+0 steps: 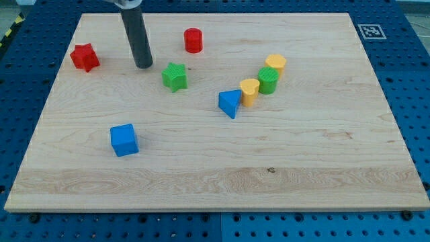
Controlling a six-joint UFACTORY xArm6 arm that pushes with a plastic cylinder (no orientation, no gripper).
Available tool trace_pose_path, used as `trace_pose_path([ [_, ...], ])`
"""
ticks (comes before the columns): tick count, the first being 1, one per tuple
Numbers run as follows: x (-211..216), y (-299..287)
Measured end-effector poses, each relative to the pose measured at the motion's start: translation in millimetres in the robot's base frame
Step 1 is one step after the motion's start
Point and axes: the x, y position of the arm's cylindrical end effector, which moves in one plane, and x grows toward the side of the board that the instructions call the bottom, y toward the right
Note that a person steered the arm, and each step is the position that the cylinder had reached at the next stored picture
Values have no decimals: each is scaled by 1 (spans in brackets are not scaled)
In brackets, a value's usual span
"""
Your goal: Move the green star to the diagonally left of the blue triangle
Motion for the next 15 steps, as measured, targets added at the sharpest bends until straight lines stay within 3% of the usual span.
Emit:
trace_pose_path([
  [5, 40, 39],
  [10, 26, 39],
  [15, 44, 43],
])
